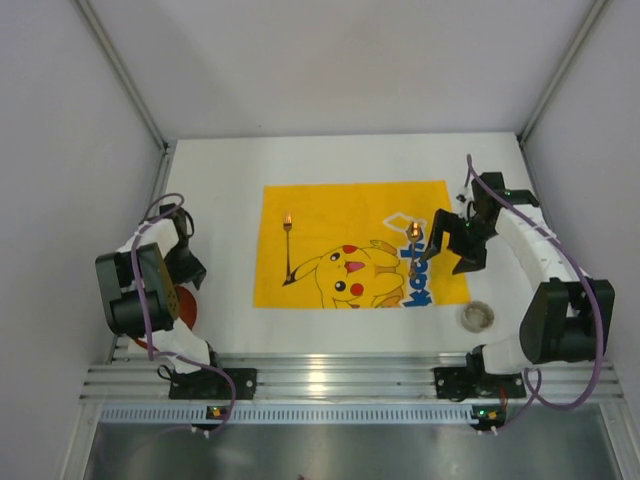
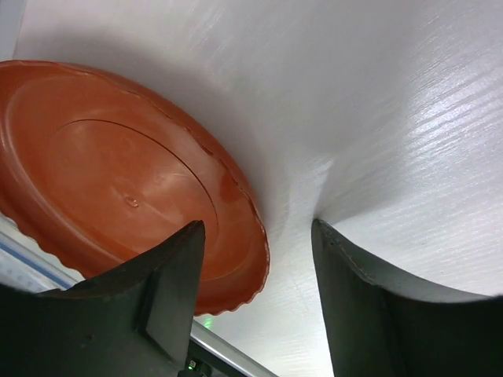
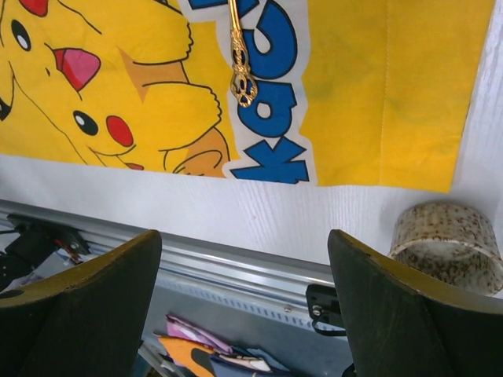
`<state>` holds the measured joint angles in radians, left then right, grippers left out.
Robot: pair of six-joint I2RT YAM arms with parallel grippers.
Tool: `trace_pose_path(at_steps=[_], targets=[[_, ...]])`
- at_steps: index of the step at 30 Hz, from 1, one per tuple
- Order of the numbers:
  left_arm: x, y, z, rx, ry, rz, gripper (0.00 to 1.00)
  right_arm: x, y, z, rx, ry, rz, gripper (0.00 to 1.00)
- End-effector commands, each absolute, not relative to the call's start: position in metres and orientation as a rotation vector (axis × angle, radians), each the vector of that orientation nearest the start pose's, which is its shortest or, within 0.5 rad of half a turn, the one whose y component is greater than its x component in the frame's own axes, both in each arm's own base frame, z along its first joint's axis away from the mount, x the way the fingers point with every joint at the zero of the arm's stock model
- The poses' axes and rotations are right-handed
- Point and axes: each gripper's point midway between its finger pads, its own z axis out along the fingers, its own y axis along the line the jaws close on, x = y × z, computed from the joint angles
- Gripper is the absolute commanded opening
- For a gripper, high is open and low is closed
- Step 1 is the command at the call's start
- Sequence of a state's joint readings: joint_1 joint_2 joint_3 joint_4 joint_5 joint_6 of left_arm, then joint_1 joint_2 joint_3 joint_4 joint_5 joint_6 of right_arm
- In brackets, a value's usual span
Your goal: Set the dinner table for one person
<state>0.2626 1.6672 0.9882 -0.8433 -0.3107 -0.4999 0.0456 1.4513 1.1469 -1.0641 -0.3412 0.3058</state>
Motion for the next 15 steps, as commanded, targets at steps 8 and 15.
trace_pose_path(at_steps=[8,15], targets=[[0.242,0.088,-0.023,-1.229,2.797,0.352,0.21,0.215,0.076,0.129,0.292,2.951,0.5,0.87],[0.254,0.084,-0.022,-1.174,2.84,0.282,0.0,0.208,0.077,0.141,0.314,2.909,0.507,0.87]])
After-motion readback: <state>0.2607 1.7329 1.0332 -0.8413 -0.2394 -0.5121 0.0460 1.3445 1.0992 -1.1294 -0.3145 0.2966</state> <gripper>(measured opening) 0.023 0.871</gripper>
